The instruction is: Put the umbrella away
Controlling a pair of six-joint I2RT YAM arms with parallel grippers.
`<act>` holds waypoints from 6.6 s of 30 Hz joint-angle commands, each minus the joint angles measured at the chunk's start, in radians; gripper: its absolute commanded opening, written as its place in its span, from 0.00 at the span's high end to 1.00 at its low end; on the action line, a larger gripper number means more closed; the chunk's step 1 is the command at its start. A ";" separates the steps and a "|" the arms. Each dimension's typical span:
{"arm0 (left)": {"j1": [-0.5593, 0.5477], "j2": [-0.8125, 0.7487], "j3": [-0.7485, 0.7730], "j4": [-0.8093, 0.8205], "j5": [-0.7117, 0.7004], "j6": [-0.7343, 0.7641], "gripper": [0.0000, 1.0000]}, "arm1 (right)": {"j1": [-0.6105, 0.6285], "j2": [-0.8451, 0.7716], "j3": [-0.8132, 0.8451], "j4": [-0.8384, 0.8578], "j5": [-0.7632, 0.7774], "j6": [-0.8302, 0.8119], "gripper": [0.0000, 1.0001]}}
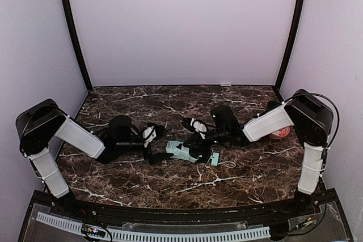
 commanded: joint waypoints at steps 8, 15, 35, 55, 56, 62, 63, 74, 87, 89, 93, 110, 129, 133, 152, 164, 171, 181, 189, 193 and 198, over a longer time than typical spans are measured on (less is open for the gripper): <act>-0.038 0.101 0.219 -0.468 -0.127 0.485 0.01 | 0.010 0.034 -0.014 -0.119 0.014 -0.009 1.00; -0.044 0.189 0.349 -0.645 -0.094 0.518 0.03 | 0.010 0.022 0.004 -0.114 0.017 -0.003 1.00; -0.144 0.251 0.348 -0.694 -0.133 0.383 0.99 | -0.006 -0.055 -0.032 0.155 -0.045 0.202 1.00; -0.145 0.244 0.324 -0.812 -0.059 0.526 1.00 | -0.062 -0.051 0.116 0.132 -0.007 0.221 1.00; -0.145 0.245 0.326 -0.824 -0.048 0.539 1.00 | -0.062 -0.046 0.127 0.123 0.002 0.219 1.00; -0.147 0.244 0.332 -0.843 -0.037 0.566 1.00 | -0.073 0.017 0.160 0.082 0.050 0.204 1.00; -0.148 0.244 0.333 -0.842 -0.039 0.567 1.00 | -0.077 0.031 0.162 0.080 0.057 0.209 1.00; -0.146 0.277 0.383 -0.897 -0.038 0.522 1.00 | -0.081 -0.017 0.158 0.103 0.031 0.241 1.00; -0.112 0.319 0.437 -0.975 -0.019 0.451 1.00 | -0.053 -0.233 -0.107 0.219 -0.011 0.337 1.00; -0.107 0.333 0.458 -0.990 -0.018 0.440 1.00 | -0.028 -0.219 -0.111 0.231 -0.014 0.342 1.00; -0.094 0.356 0.480 -1.017 -0.028 0.420 1.00 | 0.003 -0.227 -0.149 0.257 -0.010 0.367 1.00; -0.064 0.382 0.486 -1.018 -0.079 0.400 1.00 | 0.037 -0.318 -0.317 0.193 0.001 0.417 1.00; -0.063 0.361 0.439 -0.923 -0.142 0.397 1.00 | 0.045 -0.292 -0.307 -0.008 -0.160 0.512 0.70; -0.067 0.352 0.427 -0.914 -0.139 0.417 1.00 | 0.038 -0.459 -0.236 -0.217 -0.207 0.372 0.64; -0.093 0.320 0.384 -0.877 -0.154 0.469 1.00 | -0.050 -0.066 0.296 -0.764 0.102 -0.138 0.01; -0.095 0.321 0.384 -0.875 -0.155 0.469 1.00 | 0.005 0.023 0.276 -0.858 0.071 -0.221 0.09; -0.094 0.321 0.382 -0.875 -0.153 0.474 1.00 | 0.012 -0.106 0.251 -0.920 -0.006 -0.293 0.04; -0.094 0.321 0.381 -0.877 -0.150 0.487 1.00 | 0.012 -0.032 0.308 -0.884 0.087 -0.242 0.06; -0.094 0.323 0.385 -0.882 -0.150 0.485 0.99 | 0.016 0.030 0.320 -0.784 0.203 -0.152 0.21; -0.094 0.322 0.388 -0.875 -0.162 0.461 0.93 | 0.030 -0.012 0.266 -0.714 0.231 -0.107 0.32; -0.095 0.282 0.375 -0.815 -0.227 0.361 0.59 | 0.035 -0.054 0.203 -0.640 0.319 0.009 0.55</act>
